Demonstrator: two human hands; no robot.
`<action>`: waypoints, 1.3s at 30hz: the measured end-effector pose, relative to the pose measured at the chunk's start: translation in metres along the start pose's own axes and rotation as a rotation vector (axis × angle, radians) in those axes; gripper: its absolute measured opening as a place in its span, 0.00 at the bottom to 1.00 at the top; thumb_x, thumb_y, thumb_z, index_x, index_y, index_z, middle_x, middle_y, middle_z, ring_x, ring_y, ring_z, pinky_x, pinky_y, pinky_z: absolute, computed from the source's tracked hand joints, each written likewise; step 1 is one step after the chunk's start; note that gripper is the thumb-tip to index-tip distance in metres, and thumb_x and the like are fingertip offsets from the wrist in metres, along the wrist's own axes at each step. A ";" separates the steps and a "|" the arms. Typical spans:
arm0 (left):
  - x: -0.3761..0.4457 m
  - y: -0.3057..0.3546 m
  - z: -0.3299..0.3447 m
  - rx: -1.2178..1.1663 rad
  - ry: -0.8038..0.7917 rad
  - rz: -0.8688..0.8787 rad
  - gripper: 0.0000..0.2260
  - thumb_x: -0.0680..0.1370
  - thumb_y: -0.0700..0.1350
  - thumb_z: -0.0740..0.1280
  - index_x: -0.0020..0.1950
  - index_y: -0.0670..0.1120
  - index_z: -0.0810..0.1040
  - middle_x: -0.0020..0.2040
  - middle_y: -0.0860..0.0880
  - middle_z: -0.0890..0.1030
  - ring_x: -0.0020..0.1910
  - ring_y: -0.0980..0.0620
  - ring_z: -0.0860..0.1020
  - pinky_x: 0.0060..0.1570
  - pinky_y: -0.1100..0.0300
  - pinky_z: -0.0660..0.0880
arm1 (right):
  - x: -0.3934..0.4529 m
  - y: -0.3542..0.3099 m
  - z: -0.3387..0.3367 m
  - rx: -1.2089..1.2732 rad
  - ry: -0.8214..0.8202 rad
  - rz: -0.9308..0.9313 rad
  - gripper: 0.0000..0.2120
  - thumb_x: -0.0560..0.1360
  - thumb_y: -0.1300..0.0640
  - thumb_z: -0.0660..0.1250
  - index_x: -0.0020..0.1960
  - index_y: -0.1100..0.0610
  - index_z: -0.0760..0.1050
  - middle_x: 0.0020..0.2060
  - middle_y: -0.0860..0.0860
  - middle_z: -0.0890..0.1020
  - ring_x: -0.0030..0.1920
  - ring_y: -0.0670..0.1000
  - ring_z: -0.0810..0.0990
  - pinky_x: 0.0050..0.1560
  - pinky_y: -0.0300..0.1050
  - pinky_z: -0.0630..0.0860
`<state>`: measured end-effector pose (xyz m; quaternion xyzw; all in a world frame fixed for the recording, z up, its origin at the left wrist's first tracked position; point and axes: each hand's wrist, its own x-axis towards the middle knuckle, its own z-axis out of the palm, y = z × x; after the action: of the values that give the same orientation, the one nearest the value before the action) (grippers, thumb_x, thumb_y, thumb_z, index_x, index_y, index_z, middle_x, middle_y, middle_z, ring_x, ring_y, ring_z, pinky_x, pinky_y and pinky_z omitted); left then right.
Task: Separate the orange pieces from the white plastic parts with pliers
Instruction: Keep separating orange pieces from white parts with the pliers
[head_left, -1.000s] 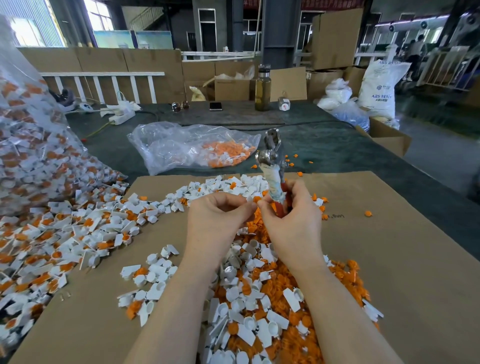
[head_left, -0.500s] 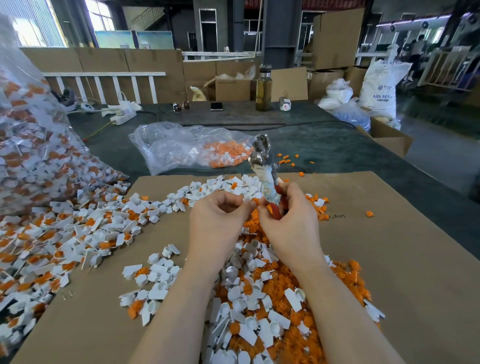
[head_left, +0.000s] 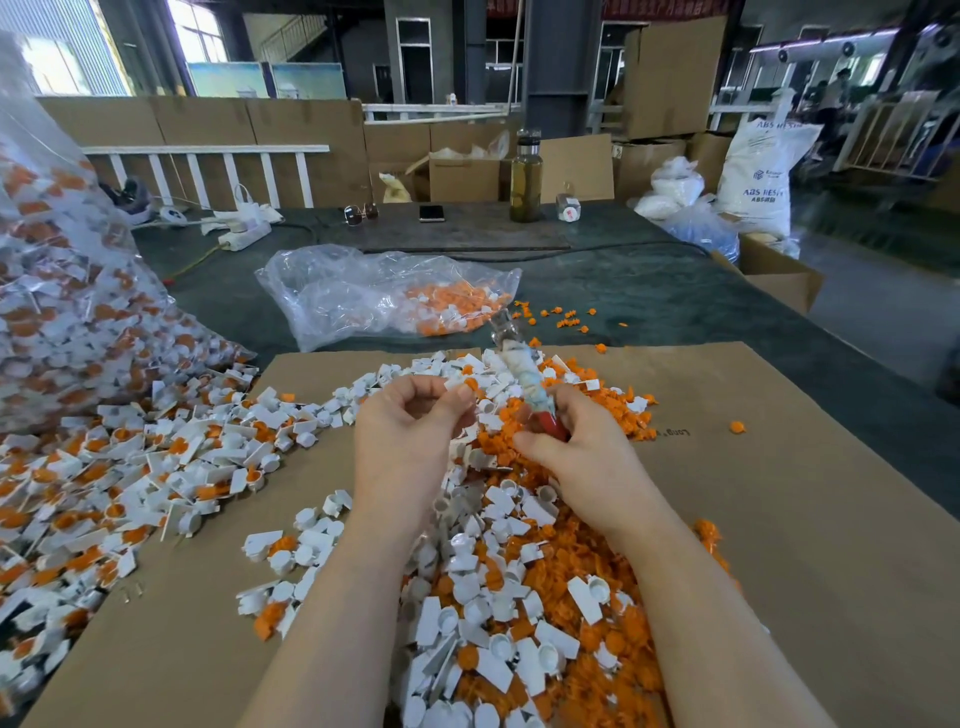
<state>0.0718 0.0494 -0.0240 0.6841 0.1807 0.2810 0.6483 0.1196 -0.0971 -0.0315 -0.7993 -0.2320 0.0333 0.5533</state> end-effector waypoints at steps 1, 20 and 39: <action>0.000 0.000 -0.001 -0.012 0.004 0.004 0.03 0.76 0.42 0.74 0.44 0.44 0.81 0.37 0.49 0.86 0.39 0.53 0.85 0.44 0.62 0.81 | -0.001 0.000 -0.001 -0.012 -0.029 0.006 0.07 0.75 0.58 0.69 0.51 0.56 0.75 0.45 0.54 0.80 0.45 0.51 0.79 0.50 0.54 0.76; 0.010 -0.004 -0.014 -0.155 -0.052 0.121 0.03 0.78 0.37 0.69 0.44 0.43 0.79 0.33 0.55 0.82 0.35 0.60 0.81 0.41 0.68 0.77 | 0.000 0.002 -0.008 -0.211 -0.283 -0.016 0.18 0.74 0.54 0.70 0.61 0.49 0.70 0.45 0.43 0.76 0.43 0.44 0.76 0.42 0.41 0.71; -0.003 -0.008 0.013 0.337 -0.019 0.197 0.09 0.74 0.46 0.75 0.37 0.55 0.78 0.36 0.64 0.81 0.36 0.64 0.78 0.34 0.75 0.72 | 0.003 0.002 0.011 -0.154 0.227 -0.147 0.08 0.76 0.49 0.68 0.52 0.52 0.77 0.37 0.42 0.78 0.39 0.38 0.76 0.36 0.31 0.69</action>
<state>0.0779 0.0381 -0.0323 0.8000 0.1513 0.3026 0.4955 0.1201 -0.0868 -0.0373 -0.8188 -0.2280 -0.1157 0.5140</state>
